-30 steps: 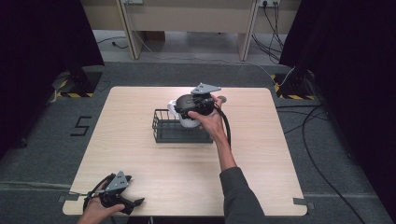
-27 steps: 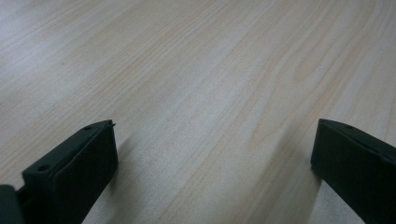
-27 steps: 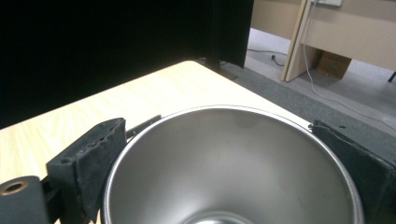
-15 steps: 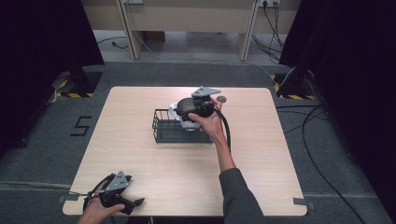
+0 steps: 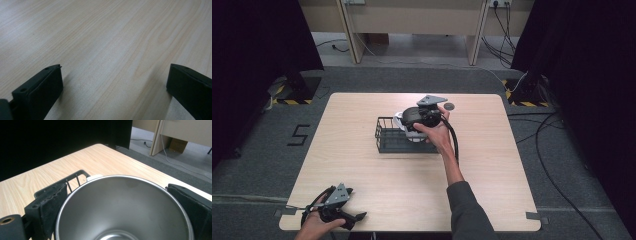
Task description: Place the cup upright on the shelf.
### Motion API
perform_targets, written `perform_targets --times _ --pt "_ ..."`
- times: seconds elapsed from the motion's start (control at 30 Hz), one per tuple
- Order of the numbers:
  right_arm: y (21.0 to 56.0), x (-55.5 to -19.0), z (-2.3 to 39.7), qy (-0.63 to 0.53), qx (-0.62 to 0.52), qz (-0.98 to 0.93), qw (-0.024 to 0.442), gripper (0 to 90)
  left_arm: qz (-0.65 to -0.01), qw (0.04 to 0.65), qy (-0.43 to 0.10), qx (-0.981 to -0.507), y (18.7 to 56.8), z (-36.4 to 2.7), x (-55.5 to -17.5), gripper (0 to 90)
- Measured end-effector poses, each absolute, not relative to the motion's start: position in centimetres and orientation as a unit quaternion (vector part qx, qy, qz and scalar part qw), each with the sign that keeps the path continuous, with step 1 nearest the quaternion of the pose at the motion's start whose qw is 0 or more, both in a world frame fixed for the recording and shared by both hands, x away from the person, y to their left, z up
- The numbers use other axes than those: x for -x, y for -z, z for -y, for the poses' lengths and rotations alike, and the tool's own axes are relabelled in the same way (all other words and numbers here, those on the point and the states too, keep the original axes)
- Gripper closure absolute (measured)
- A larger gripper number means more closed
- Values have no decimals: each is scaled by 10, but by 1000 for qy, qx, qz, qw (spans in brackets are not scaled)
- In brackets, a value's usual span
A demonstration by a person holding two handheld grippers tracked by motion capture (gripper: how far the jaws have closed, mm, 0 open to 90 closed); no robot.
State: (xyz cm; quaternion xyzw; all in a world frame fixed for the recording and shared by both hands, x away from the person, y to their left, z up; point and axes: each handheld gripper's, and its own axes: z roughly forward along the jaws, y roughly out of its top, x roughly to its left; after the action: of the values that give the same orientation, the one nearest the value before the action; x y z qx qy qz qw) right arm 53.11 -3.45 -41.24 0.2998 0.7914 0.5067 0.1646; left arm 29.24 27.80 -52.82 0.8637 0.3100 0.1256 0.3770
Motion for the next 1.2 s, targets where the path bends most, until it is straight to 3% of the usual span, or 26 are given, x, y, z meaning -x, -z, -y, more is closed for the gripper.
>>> perform_targets --times 1.1,1.17,1.2 --pt "417 -520 34 -497 -283 -789 223 58 -310 377 -125 -864 528 -278 -292 0" --pt "415 -519 35 -505 -278 -785 227 91 -309 376 -125 -864 528 -278 -292 0" --pt "413 -518 36 -517 -277 -778 224 154 -310 377 -125 -864 528 -278 -292 0"
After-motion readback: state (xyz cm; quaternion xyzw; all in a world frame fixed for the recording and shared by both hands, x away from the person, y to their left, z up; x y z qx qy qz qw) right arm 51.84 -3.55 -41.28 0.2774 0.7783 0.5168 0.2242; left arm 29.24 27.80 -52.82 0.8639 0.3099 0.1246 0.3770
